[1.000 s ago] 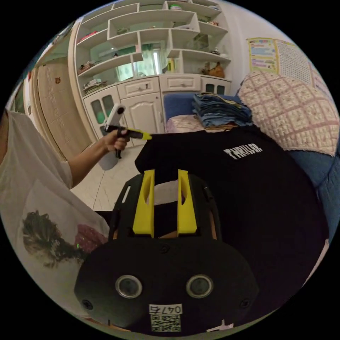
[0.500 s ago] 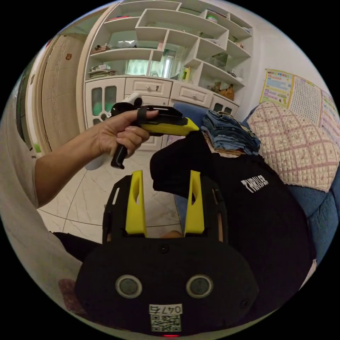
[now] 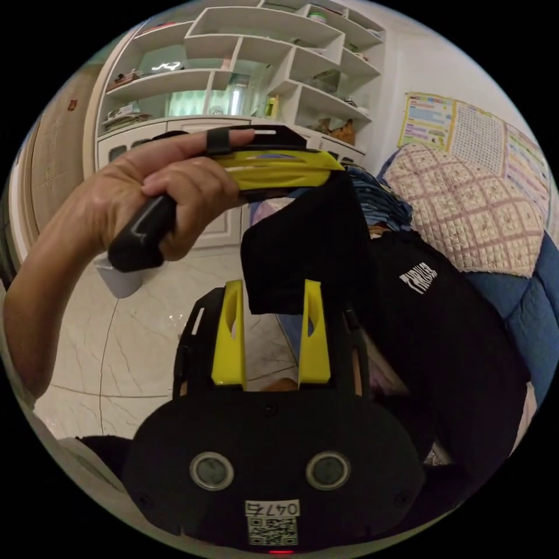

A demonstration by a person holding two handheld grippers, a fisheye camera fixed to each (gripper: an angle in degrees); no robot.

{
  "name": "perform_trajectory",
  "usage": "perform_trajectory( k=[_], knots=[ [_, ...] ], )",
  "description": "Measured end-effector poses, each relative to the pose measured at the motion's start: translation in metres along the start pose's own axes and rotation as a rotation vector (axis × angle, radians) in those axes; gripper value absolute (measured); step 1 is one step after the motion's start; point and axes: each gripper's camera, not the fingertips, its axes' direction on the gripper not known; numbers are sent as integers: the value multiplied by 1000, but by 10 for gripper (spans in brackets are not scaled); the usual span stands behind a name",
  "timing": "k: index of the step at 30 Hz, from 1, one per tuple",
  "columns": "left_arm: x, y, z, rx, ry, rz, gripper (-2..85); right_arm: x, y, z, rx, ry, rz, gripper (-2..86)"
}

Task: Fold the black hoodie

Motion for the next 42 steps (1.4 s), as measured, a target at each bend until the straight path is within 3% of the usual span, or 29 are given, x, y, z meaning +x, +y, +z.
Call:
perform_trajectory(
  k=[3,7,14,20,23,27,30,34,37,39,42],
  knots=[
    [11,8,7,29,-19,-7,-10,17,-15,4,53,8,34,25],
    [22,22,16,58,-107,24,-10,51,-29,-5,97,-55,45,2],
    [38,72,75,89,-403,161,-5,170,-103,20,-115,-365,-56,0],
    [43,84,162,-24,-538,367,46,352,-155,99,-232,-578,249,-8],
    [23,91,192,-55,-565,358,59,422,-153,154,-280,-671,411,-5],
    [7,149,230,-91,-537,474,78,477,-143,208,-352,-485,599,54],
    [-13,194,258,-157,-621,568,87,494,-146,215,-343,-348,598,87],
    [-34,234,285,-198,-708,661,93,481,-169,208,-235,-325,384,68],
    [-51,261,315,-259,-773,747,94,445,-193,223,-295,-383,48,64],
    [-68,281,343,-323,-817,792,89,421,-198,241,-327,-289,-167,66],
    [-86,305,371,-361,-848,828,81,420,-198,269,-418,-183,-229,64]
  ],
)
